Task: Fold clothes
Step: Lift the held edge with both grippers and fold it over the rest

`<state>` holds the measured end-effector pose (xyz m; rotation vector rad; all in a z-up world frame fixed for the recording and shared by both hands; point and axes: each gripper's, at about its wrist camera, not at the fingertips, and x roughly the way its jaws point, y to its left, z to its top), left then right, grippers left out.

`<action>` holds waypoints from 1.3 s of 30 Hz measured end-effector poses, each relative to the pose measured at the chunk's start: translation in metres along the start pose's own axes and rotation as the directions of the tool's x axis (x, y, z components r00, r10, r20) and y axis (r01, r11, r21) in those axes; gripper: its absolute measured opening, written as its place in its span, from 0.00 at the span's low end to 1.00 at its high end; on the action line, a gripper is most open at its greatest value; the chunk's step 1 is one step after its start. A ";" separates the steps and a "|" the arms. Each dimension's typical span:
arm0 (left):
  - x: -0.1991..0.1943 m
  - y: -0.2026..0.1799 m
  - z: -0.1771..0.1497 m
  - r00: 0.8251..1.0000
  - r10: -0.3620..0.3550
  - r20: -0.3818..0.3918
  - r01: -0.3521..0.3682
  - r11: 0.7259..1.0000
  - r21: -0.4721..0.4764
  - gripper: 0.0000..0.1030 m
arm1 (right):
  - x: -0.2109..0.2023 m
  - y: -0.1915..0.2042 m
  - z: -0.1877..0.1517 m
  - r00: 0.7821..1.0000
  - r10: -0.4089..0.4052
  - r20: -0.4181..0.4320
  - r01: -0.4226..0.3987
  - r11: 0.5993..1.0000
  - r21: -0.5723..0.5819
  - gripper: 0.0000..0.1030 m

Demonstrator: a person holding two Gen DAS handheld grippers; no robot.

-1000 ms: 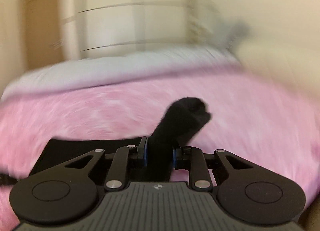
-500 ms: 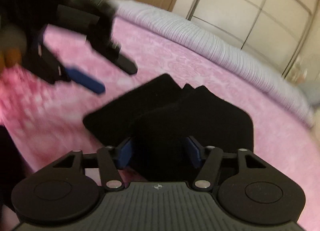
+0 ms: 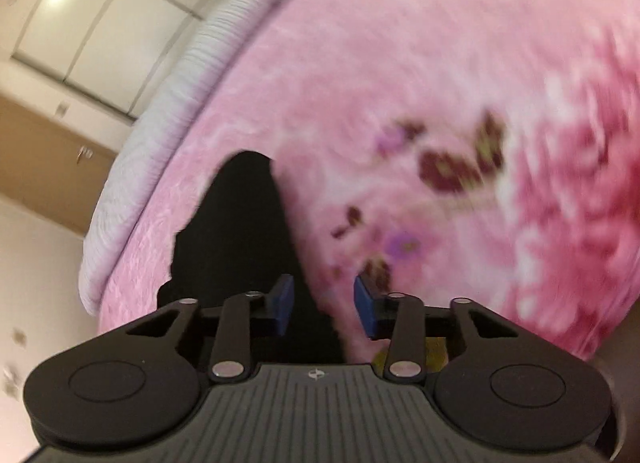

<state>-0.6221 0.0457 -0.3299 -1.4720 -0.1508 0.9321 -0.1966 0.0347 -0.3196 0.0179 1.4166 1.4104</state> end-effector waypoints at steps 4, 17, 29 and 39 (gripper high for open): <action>0.013 -0.011 0.005 1.000 -0.009 -0.009 0.010 0.996 0.090 0.18 | 0.017 -0.002 -0.002 1.000 -0.014 -0.009 0.014 1.000 0.004 0.28; -0.038 -0.003 0.021 0.997 -0.014 0.078 -0.008 0.961 0.277 0.16 | 0.007 0.102 -0.066 0.980 -0.164 0.116 0.200 0.740 -0.642 0.20; -0.026 0.042 0.033 0.999 -0.014 0.049 0.003 0.976 0.216 0.18 | 0.032 0.121 -0.092 0.948 -0.234 0.218 0.315 0.569 -0.760 0.20; -0.097 -0.011 0.006 0.975 0.027 0.220 -0.103 0.934 0.343 0.19 | -0.021 0.077 -0.044 0.996 0.005 0.089 0.034 0.899 -0.437 0.22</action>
